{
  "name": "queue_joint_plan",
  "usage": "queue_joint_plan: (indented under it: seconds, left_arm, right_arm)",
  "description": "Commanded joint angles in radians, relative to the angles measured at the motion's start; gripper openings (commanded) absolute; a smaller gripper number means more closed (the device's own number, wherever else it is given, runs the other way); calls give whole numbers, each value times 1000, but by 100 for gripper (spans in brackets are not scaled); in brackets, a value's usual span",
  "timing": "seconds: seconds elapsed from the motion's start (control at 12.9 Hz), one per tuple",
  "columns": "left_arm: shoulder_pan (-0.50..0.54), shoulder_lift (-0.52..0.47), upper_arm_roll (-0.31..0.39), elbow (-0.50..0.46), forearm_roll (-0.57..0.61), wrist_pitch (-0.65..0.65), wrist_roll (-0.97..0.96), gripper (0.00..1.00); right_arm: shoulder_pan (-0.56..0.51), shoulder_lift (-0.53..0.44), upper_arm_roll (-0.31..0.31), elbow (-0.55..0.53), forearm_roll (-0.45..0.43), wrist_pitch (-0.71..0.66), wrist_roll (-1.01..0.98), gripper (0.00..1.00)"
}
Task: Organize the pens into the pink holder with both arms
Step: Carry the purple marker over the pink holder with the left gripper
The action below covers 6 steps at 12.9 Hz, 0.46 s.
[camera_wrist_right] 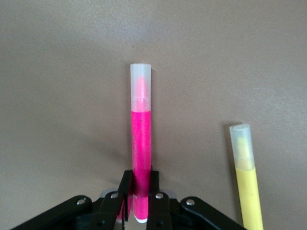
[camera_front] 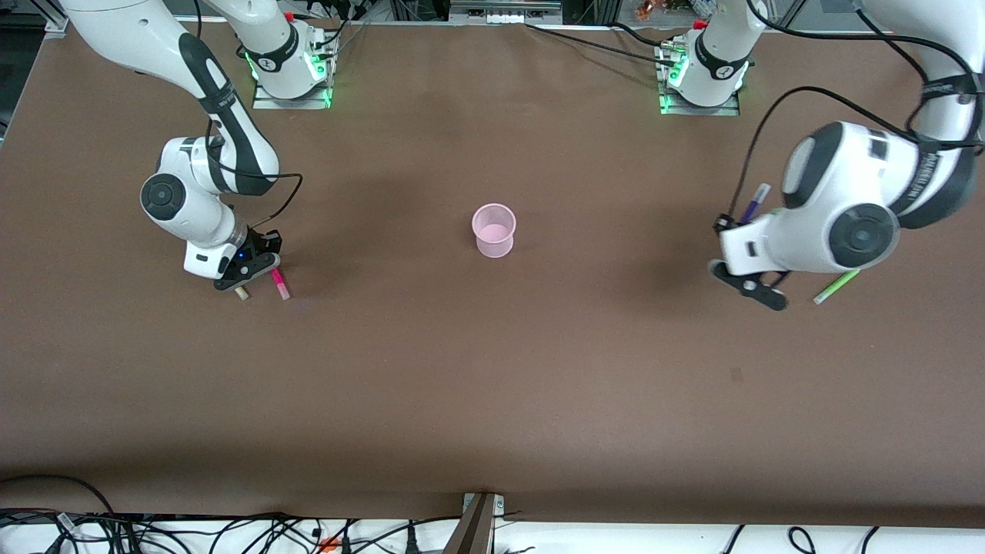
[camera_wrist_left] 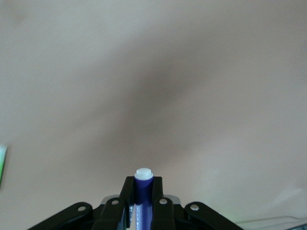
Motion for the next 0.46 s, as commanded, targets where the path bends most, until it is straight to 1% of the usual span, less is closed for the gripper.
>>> queue_joint_plan:
  seconds: [0.0,0.08,0.15,0.23,0.39]
  left_arm:
    - [-5,57,-69,107,-160,29,57,0]
    - [-5,63,-99,112,-237,75,73,0]
    - [-7,71,-133,109,-334,155,94,0]
    - [-28,76,-173,106,-400,251,99,0]
    - [-124,97,-184,105,-457,457,99,0]
  right_arm:
    - [-8,-53,4,-9,1,-14,13,0]
    - [-7,-81,6,-4,1,-41,13,0]
    - [-7,-119,6,8,0,-86,16,0]
    - [-5,-153,7,28,-2,-144,24,0]
    - [-5,-187,12,104,-17,-277,18,0]
